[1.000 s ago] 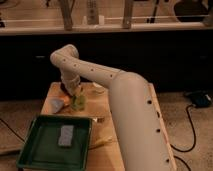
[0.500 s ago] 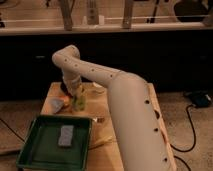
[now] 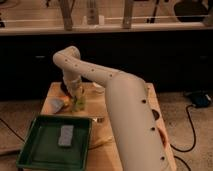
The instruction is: Place pepper in plastic cup
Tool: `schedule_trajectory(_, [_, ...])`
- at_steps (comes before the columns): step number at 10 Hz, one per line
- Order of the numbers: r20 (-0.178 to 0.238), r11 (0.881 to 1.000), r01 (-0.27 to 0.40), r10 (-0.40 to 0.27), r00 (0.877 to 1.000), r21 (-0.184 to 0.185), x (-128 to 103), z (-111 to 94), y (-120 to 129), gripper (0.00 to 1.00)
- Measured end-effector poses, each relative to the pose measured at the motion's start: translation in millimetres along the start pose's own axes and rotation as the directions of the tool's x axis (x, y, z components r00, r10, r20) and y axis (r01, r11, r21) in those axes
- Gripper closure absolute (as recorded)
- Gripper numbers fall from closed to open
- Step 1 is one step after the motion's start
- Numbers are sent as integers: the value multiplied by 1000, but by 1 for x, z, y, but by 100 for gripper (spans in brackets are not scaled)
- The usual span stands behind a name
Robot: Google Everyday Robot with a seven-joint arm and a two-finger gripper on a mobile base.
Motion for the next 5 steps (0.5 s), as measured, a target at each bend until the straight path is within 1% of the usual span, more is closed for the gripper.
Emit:
schedule_trajectory(2, [7,1000,2,-2,1000,-7,-1,3,0,26])
schedule_trajectory(3, [10,1000,3,-3,1000,-8,-1,3,1,21])
schedule_trajectory(5, [15,1000,2,-2,1000,-13,0,5,2,20])
